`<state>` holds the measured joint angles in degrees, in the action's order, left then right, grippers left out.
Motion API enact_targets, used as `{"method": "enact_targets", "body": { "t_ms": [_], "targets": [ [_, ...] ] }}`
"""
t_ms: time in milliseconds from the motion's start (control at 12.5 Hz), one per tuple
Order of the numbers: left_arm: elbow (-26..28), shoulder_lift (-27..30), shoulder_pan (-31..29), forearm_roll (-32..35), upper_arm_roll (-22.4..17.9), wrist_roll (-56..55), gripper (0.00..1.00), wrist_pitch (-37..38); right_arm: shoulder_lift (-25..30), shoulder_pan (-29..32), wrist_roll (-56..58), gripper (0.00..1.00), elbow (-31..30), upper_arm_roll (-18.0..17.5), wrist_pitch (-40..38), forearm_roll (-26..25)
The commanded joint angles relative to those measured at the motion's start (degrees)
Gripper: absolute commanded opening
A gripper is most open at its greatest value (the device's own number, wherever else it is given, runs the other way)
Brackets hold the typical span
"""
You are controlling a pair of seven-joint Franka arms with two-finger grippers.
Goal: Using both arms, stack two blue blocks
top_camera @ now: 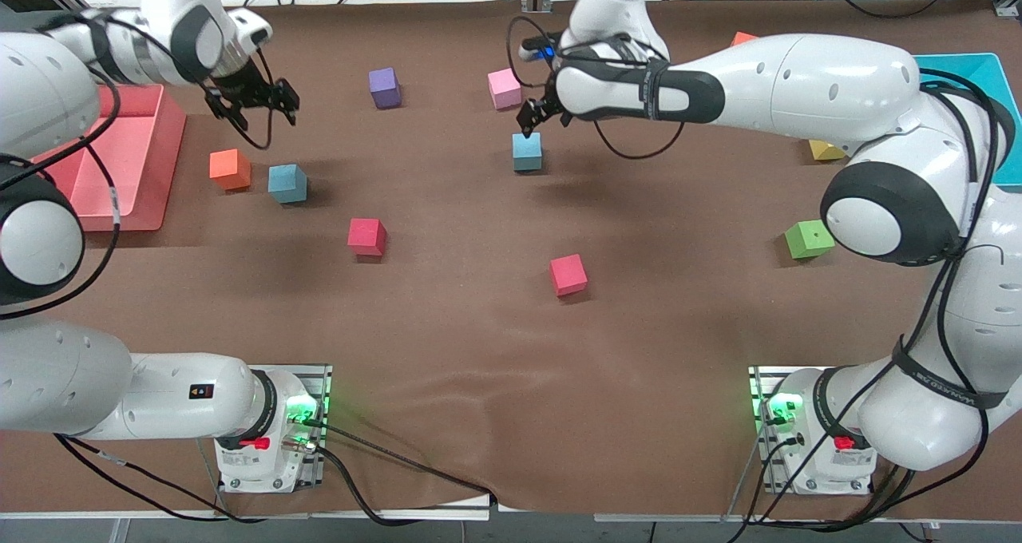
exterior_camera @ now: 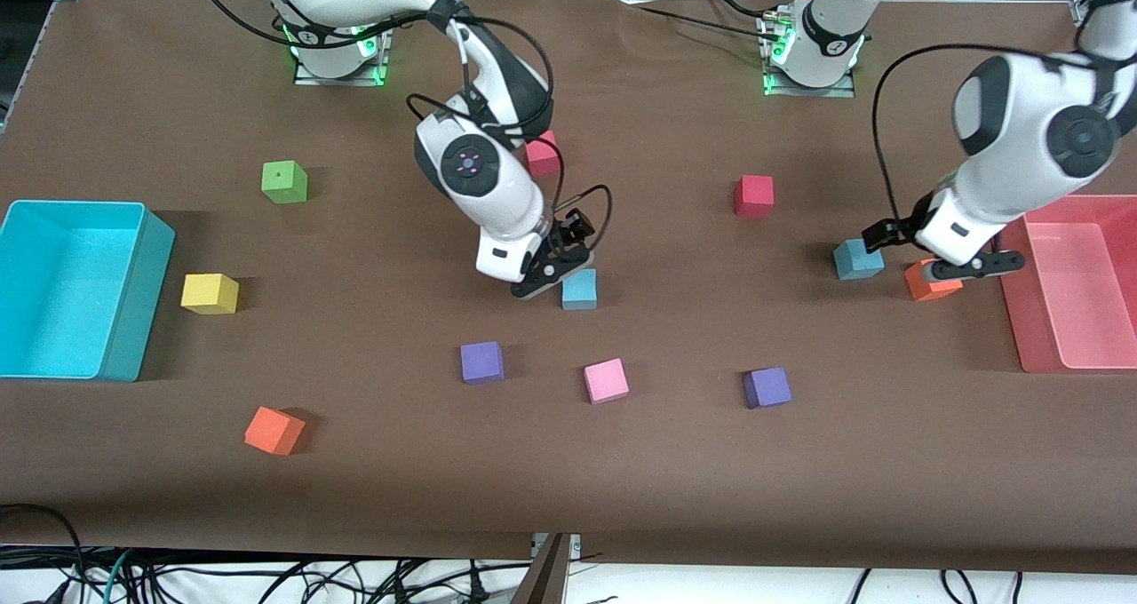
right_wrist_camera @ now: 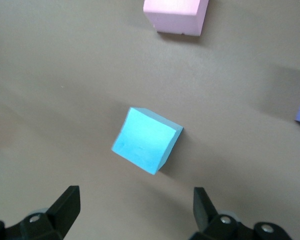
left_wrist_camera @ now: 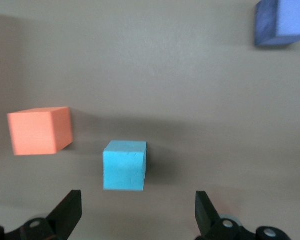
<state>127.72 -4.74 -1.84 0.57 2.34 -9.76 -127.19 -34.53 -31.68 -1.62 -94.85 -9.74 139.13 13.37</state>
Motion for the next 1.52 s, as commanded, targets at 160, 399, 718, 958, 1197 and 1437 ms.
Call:
{"method": "enact_targets", "body": {
  "t_ms": [160, 399, 718, 958, 1197, 1437],
  "targets": [
    [7.1, -3.0, -0.7, 2.7, -0.3, 1.1, 1.00, -10.8, 3.8, 1.7, 19.9, 1.00, -13.8, -0.8, 14.3, 12.9],
    [8.2, -5.4, -1.8, 4.4, -0.3, 1.1, 1.00, -13.9, 3.9, 1.8, 36.6, 1.00, -15.7, -0.8, 14.7, 28.4],
    [8.2, -9.1, -2.3, 4.5, -0.4, 1.1, 1.00, -16.9, 3.4, 1.8, 64.1, 1.00, -16.5, -0.7, 14.9, 53.4],
    [8.2, -11.2, -3.0, 4.4, -0.5, 5.3, 1.00, -19.5, 1.9, 1.8, 80.8, 1.00, -16.7, -0.7, 18.7, 64.8],
    [8.2, -12.0, -3.2, 4.4, -0.6, 5.7, 0.98, -19.5, 0.8, 1.5, 100.3, 1.00, -16.6, -0.8, 19.2, 78.9],
    [8.2, -12.2, -3.1, 4.4, -0.6, 5.5, 0.24, -19.1, -1.0, 1.4, 116.2, 1.00, -16.2, -0.8, 18.9, 92.3]
  ]
}}
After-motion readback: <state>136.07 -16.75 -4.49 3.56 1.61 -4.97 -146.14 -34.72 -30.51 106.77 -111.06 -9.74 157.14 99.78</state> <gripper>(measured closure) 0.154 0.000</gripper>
